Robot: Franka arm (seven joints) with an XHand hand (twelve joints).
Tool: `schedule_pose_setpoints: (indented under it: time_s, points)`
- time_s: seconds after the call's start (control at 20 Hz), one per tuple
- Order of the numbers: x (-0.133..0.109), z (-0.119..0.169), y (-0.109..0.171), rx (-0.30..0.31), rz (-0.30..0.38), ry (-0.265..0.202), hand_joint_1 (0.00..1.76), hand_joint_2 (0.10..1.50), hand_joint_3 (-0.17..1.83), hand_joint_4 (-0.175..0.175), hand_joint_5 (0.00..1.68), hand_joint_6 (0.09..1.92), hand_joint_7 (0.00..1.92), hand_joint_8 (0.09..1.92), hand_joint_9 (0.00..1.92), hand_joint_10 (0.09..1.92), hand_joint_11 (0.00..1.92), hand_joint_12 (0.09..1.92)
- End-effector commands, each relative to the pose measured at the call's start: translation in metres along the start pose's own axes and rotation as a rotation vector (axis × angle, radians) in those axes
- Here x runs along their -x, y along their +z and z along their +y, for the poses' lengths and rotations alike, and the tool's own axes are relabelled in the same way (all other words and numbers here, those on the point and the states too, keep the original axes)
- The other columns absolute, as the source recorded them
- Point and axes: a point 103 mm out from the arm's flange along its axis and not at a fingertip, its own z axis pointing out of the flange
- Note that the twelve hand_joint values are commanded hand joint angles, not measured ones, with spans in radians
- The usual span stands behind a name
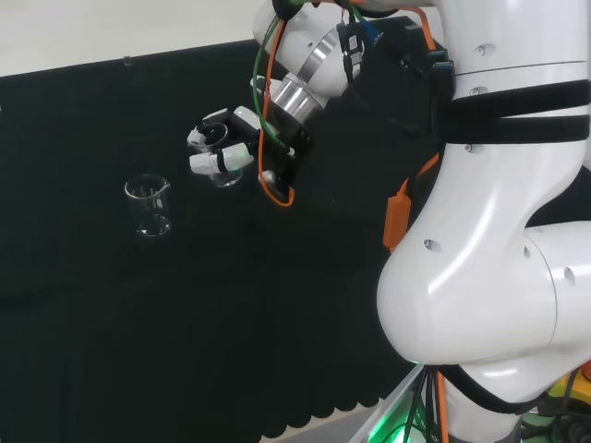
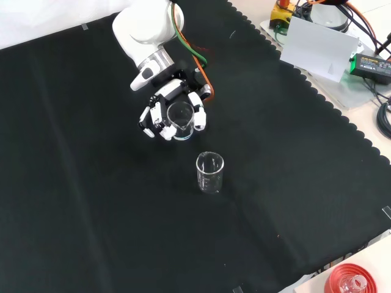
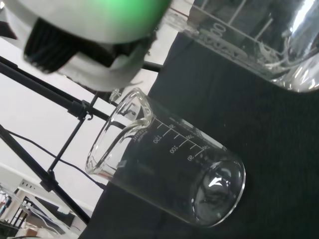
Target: Pour the water from the handheld beaker into the one on the table.
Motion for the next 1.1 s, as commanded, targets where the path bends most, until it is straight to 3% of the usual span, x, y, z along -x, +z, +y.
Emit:
schedule_pose_setpoints:
  time_s: [0.05, 1.1]
  points:
    - [-0.002, -0.001, -0.001, -0.012, -0.022, 0.007, 1.30, 0.57, 0.73, 0.096, 1.34, 0.62, 1.57, 0.09, 1.06, 0.51, 0.32, 1.32]
    - [-0.027, 0.007, -0.009, -0.099, -0.241, 0.051, 1.30, 0.55, 0.76, 0.097, 1.34, 0.62, 1.59, 0.09, 1.06, 0.51, 0.35, 1.31]
